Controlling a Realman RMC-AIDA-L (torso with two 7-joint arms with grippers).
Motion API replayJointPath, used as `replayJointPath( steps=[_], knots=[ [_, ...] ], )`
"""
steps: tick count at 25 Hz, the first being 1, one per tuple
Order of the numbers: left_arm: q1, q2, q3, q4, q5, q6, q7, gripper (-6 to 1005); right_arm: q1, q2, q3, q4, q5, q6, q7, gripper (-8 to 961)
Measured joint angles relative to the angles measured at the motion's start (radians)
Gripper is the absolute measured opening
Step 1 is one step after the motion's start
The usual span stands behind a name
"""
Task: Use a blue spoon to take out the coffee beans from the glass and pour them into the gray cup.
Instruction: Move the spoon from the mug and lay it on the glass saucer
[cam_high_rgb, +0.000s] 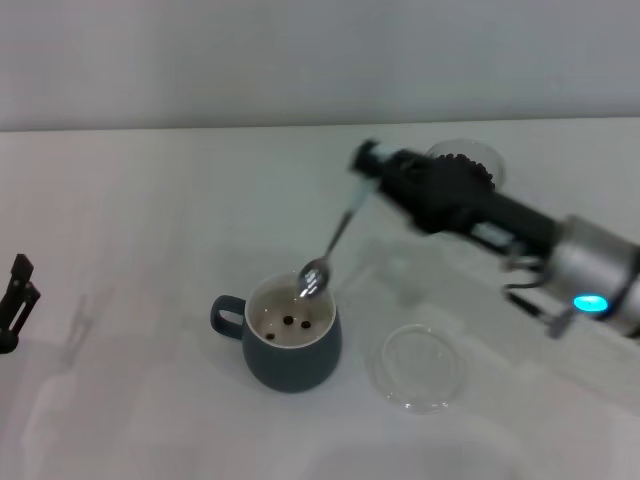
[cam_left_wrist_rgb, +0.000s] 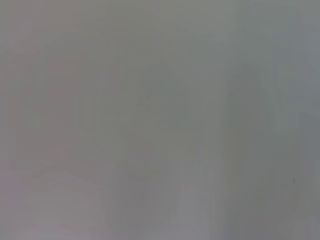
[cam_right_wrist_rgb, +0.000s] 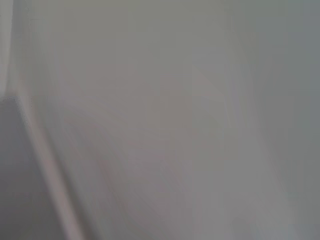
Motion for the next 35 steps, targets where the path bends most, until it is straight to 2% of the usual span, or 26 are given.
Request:
replayJointPath(
  steps=[3, 6, 8, 11, 16, 19, 20, 25, 35],
  knots=[
    [-0.002, 0.0, 0.0, -0.001, 0.0, 0.0, 0.0, 860, -0.038, -0.009, 0.112, 0.076, -0.006, -0.106, 0.101, 144],
    [-0.004, 0.0, 0.0, -0.004, 0.0, 0.0, 0.0, 861, -0.052, -0.031, 0.202, 0.206, -0.007, -0.161, 0.175, 144],
    [-0.008, 0.001, 0.0, -0.01, 0.0, 0.0, 0.0, 861, -0.054, -0.056, 0.211, 0.315, -0.009, -0.167, 0.227, 144],
    [-0.009, 0.001, 0.0, -0.01, 0.0, 0.0, 0.0, 861, -0.061, -0.058, 0.205, 0.345, -0.012, -0.165, 0.233, 144],
    [-0.012, 0.001, 0.0, -0.01, 0.001, 0.0, 0.0, 861, -0.071, -0.047, 0.203, 0.36, -0.056, -0.126, 0.225, 144],
    [-0.014, 0.0, 0.001, -0.01, 0.001, 0.0, 0.0, 861, -0.071, -0.031, 0.203, 0.361, -0.08, -0.097, 0.218, 144],
    [-0.015, -0.001, 0.003, -0.01, 0.001, -0.001, 0.0, 861, -0.068, -0.019, 0.203, 0.361, -0.087, -0.071, 0.204, 144],
    [-0.015, -0.002, 0.006, -0.006, 0.001, -0.002, 0.0, 862, -0.055, -0.005, 0.194, 0.355, -0.106, -0.007, 0.188, 144],
    [-0.013, -0.004, 0.006, -0.001, 0.001, -0.012, 0.0, 862, -0.05, -0.005, 0.167, 0.358, -0.117, 0.03, 0.208, 145]
  ],
)
